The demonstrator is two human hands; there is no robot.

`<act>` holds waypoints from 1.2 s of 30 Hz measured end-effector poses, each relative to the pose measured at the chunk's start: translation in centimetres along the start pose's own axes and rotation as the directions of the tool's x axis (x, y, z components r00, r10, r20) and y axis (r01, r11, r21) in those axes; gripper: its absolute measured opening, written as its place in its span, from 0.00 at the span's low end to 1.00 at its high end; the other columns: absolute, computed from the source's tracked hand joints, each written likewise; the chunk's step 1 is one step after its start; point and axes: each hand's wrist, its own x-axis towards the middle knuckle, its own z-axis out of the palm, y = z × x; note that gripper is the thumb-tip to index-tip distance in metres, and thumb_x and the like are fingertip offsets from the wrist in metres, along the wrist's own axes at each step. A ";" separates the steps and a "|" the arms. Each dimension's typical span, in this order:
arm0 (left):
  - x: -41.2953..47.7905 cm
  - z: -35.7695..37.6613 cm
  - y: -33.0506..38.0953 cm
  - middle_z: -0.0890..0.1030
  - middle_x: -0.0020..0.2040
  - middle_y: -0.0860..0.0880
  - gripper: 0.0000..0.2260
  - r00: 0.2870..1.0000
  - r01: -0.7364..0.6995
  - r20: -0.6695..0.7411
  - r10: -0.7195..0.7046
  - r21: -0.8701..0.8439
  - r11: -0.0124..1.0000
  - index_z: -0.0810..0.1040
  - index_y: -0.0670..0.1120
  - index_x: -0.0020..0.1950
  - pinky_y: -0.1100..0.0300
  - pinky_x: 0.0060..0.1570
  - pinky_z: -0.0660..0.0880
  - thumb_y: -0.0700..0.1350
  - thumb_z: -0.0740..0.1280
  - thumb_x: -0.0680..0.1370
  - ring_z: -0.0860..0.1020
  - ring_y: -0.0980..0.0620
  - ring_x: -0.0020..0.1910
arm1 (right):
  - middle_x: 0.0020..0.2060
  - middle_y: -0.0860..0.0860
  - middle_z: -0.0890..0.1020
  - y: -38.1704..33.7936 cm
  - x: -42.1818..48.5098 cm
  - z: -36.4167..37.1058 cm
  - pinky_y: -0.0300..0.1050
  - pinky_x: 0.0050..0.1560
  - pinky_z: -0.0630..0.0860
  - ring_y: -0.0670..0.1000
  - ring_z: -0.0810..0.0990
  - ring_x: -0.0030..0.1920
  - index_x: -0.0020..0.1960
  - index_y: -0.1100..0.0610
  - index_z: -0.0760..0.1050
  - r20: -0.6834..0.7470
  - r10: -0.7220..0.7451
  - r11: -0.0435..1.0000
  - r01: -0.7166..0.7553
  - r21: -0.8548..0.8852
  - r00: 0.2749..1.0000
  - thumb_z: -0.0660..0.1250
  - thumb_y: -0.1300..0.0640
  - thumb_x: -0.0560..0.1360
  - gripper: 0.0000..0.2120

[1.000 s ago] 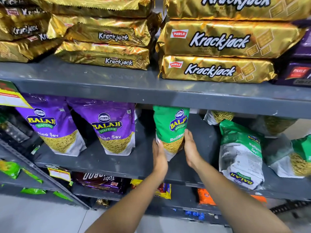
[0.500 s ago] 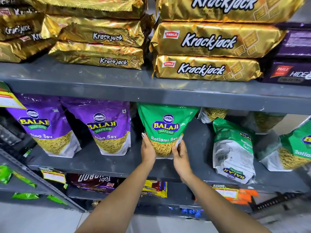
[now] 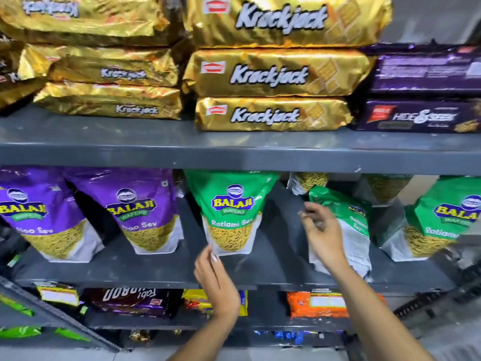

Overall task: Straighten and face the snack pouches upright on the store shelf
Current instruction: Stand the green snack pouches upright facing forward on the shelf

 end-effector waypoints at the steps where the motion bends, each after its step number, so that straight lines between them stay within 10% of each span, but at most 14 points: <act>1: -2.3 0.3 -0.3 0.78 0.54 0.55 0.15 0.995 -0.008 0.103 0.010 -0.015 1.000 0.75 0.52 0.59 0.56 0.59 0.69 0.53 0.56 0.76 0.74 0.56 0.55 | 0.53 0.57 0.81 0.4 0.7 -2.8 0.27 0.44 0.72 0.42 0.80 0.44 0.55 0.55 0.78 -0.094 -0.023 0.998 0.018 -0.055 0.995 0.66 0.63 0.74 0.10; 6: -5.3 8.4 0.4 0.78 0.56 0.52 0.17 0.873 -0.026 0.488 0.018 0.010 1.000 0.70 0.56 0.59 0.60 0.57 0.72 0.39 0.66 0.76 0.76 0.55 0.50 | 0.56 0.66 0.81 4.8 4.4 -11.5 0.51 0.54 0.74 0.64 0.80 0.57 0.58 0.62 0.78 -0.111 0.288 0.832 -0.306 -0.463 0.951 0.61 0.43 0.75 0.24; 9: -3.5 15.3 2.0 0.76 0.63 0.40 0.21 0.708 0.290 0.597 -0.378 0.242 0.926 0.71 0.44 0.64 0.53 0.59 0.73 0.52 0.68 0.74 0.77 0.46 0.57 | 0.63 0.61 0.78 8.0 4.8 -12.1 0.50 0.62 0.73 0.61 0.77 0.64 0.65 0.61 0.73 0.087 0.503 0.770 -0.400 -0.497 0.860 0.59 0.26 0.68 0.43; 12: -3.4 18.2 3.0 0.78 0.62 0.46 0.40 0.334 0.468 0.674 -0.659 0.488 0.737 0.73 0.50 0.64 0.52 0.50 0.79 0.71 0.70 0.59 0.78 0.46 0.60 | 0.63 0.58 0.76 8.4 3.5 -12.4 0.39 0.53 0.70 0.57 0.76 0.64 0.67 0.61 0.70 0.171 0.486 0.859 -0.432 -0.274 0.857 0.68 0.43 0.73 0.30; 14: -3.4 18.5 3.0 0.80 0.60 0.48 0.39 0.248 0.377 0.701 -0.669 0.566 0.733 0.74 0.49 0.62 0.49 0.57 0.78 0.68 0.75 0.58 0.78 0.48 0.60 | 0.61 0.58 0.79 9.5 2.8 -12.6 0.38 0.49 0.75 0.54 0.79 0.57 0.60 0.62 0.75 0.160 0.443 0.895 -0.444 -0.031 0.882 0.75 0.56 0.70 0.21; 21: -4.0 16.8 3.0 0.84 0.56 0.45 0.31 0.334 0.294 0.842 -0.424 0.335 0.895 0.80 0.43 0.59 0.47 0.62 0.75 0.45 0.81 0.58 0.81 0.46 0.57 | 0.53 0.61 0.84 11.1 2.7 -13.6 0.44 0.44 0.82 0.53 0.85 0.50 0.60 0.64 0.74 0.274 0.301 0.904 -0.365 0.224 0.914 0.85 0.55 0.50 0.42; 26: -3.2 16.8 5.3 0.81 0.48 0.53 0.27 0.588 0.126 0.786 -0.194 0.147 0.981 0.73 0.44 0.58 0.70 0.40 0.77 0.31 0.78 0.62 0.80 0.56 0.46 | 0.54 0.52 0.82 8.8 4.8 -12.5 0.55 0.56 0.79 0.51 0.82 0.54 0.66 0.57 0.65 0.209 0.142 0.961 -0.186 0.207 0.967 0.83 0.64 0.54 0.45; 36: -4.2 16.3 2.4 0.77 0.55 0.57 0.30 0.773 -0.072 0.634 -0.029 0.132 0.989 0.63 0.59 0.57 0.53 0.56 0.78 0.39 0.77 0.67 0.79 0.53 0.57 | 0.53 0.45 0.82 9.4 4.4 -10.6 0.48 0.60 0.76 0.43 0.80 0.55 0.62 0.47 0.62 0.219 0.039 0.992 -0.064 0.108 0.975 0.81 0.62 0.59 0.40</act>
